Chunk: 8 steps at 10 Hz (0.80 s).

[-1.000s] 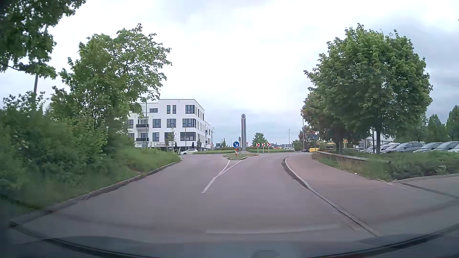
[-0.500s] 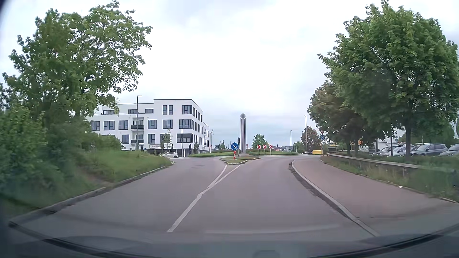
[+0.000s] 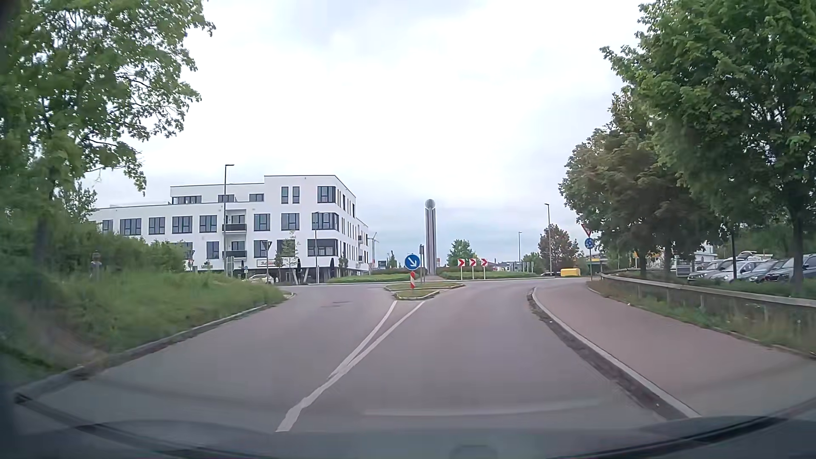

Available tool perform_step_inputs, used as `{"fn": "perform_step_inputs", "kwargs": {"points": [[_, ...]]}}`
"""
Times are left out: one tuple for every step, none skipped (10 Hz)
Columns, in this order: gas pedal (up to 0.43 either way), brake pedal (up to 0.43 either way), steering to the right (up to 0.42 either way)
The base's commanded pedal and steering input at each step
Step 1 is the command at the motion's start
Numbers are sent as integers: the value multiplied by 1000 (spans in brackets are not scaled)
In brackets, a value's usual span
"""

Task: Follow the waypoints while adhering to traffic rules and regulations

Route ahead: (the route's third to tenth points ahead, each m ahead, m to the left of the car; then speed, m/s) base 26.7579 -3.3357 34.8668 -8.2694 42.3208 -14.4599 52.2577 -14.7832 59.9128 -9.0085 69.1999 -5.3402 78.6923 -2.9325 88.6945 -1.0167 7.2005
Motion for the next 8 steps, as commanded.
{"fn": "perform_step_inputs", "kwargs": {"points": [[67, 0, 25], [67, 0, 34], [67, 0, 39], [67, 0, 40], [67, 0, 40], [67, 0, 40], [67, 0, 40], [67, 0, 40]]}}
